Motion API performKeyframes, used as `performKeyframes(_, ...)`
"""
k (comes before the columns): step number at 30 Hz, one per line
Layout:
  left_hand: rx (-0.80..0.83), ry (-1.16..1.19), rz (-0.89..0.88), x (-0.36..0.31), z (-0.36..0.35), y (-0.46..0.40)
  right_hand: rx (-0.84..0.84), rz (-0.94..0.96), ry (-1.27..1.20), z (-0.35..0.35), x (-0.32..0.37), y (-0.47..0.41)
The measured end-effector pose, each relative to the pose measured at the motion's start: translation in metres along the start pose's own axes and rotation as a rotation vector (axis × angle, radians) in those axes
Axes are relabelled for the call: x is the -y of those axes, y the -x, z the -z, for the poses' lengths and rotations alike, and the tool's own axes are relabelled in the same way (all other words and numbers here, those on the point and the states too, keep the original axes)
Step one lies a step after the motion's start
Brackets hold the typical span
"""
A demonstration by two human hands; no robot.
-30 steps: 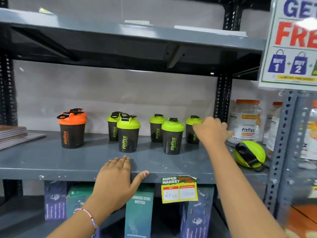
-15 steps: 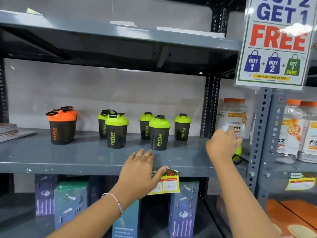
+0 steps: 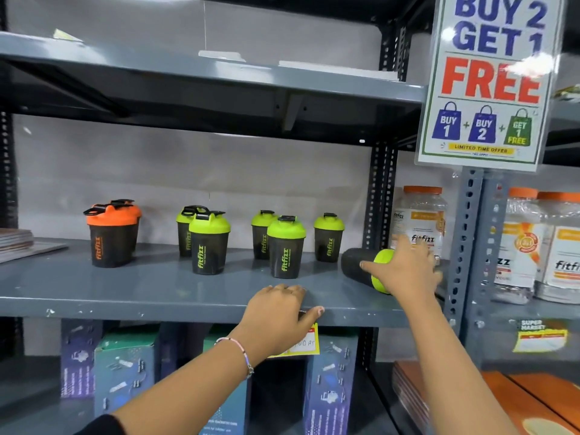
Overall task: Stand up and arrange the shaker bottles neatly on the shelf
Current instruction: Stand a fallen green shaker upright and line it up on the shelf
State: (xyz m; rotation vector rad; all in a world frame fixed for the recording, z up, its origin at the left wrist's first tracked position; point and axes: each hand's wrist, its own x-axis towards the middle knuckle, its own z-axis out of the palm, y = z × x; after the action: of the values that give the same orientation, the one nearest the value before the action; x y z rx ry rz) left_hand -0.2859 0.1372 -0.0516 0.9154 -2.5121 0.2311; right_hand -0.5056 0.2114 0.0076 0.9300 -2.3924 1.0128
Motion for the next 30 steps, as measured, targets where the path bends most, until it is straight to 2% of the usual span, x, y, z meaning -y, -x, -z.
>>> performKeyframes(2,-0.044,0.009,-0.022,0.0,0.0,-0.001,0.116,-0.081,-0.154,-0.001,-0.004,-0.003)
performKeyframes(3,-0.064,0.011,-0.042,0.002,-0.001,-0.004,0.142,-0.06,-0.203,-0.003,-0.003,-0.004)
performKeyframes(5,-0.088,0.004,-0.069,0.006,-0.001,-0.009,0.141,0.014,-0.25,-0.007,0.001,-0.005)
performKeyframes(8,-0.09,0.015,-0.088,0.008,-0.004,-0.011,0.137,0.028,-0.394,-0.013,0.003,-0.002)
performKeyframes(15,-0.046,0.05,-0.061,0.006,-0.006,0.001,-0.075,-0.079,-0.499,-0.016,-0.001,0.01)
performKeyframes(18,-0.057,0.055,-0.056,0.002,-0.007,0.004,-0.125,-0.023,-0.459,0.006,0.001,-0.004)
performKeyframes(21,-0.077,0.043,-0.049,0.005,-0.003,0.001,0.033,0.121,-0.344,0.039,0.02,-0.042)
performKeyframes(25,-0.083,0.011,-0.047,0.009,0.0,-0.001,0.329,0.329,0.014,0.068,0.048,-0.086)
performKeyframes(30,-0.064,-0.018,-0.054,0.008,-0.005,0.002,0.607,0.431,0.305,0.061,0.077,-0.105)
